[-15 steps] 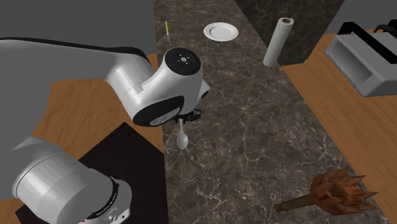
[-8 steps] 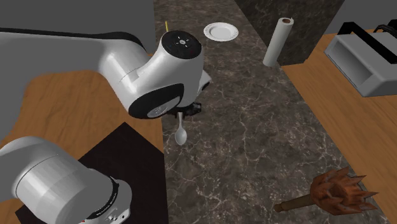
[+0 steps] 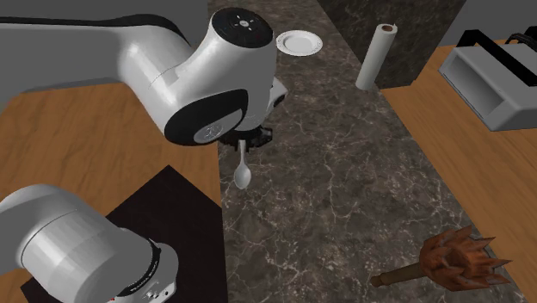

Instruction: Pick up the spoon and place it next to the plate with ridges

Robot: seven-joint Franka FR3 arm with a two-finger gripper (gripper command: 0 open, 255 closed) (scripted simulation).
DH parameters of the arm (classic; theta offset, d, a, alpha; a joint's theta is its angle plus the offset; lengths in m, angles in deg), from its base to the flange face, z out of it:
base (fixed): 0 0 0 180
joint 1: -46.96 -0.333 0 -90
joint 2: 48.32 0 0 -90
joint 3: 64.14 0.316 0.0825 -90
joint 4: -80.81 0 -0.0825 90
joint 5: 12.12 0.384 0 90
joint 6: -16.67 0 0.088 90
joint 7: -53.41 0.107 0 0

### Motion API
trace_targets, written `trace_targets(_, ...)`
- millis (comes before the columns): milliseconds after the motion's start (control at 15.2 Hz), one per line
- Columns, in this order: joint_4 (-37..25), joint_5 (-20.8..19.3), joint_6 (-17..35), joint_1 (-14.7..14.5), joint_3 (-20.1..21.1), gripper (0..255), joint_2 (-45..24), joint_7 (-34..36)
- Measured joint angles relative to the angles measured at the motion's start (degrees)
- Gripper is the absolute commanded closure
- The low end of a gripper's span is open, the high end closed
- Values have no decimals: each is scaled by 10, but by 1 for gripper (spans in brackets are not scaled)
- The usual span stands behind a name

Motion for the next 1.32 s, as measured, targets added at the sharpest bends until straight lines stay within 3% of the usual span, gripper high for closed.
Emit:
trace_targets(660, -121, 84, 65, -99, 34, 255, -178, 48)
trace_targets(1320, -316, 158, 63, -156, 58, 255, -371, 78)
